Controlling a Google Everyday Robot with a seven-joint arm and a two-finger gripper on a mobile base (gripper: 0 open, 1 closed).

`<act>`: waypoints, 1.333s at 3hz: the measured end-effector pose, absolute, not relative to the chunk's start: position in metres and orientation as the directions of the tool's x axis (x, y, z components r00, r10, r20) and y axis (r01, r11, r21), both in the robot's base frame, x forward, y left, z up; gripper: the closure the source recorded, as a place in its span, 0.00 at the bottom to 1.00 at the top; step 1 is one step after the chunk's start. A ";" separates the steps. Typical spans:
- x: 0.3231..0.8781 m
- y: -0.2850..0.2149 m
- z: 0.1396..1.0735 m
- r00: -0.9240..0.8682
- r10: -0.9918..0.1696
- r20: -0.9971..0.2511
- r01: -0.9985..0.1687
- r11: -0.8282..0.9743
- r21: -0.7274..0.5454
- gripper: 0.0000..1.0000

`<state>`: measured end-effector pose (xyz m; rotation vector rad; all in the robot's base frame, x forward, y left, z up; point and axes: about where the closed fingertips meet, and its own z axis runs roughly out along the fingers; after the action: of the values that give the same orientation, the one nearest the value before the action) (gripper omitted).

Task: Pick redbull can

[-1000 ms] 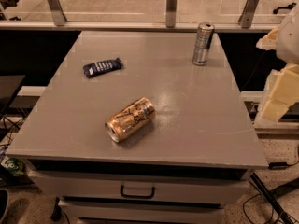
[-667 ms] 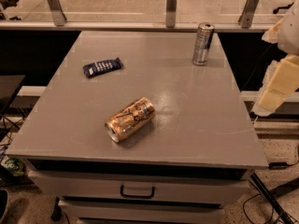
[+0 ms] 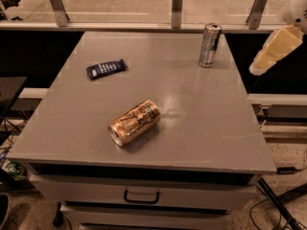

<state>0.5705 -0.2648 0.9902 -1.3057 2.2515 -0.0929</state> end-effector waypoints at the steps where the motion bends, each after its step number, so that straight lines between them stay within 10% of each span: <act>1: 0.627 -0.264 0.986 -0.411 -0.786 -0.462 -0.760 0.575 -0.303 0.00; 4: 0.734 -0.235 0.937 -0.500 -0.695 -0.517 -0.707 0.672 -0.220 0.00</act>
Offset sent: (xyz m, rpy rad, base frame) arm 0.1733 0.0226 -0.0276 0.1256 -0.0084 -0.1074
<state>0.7339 -0.2346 0.9368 -1.0774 2.3061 0.0274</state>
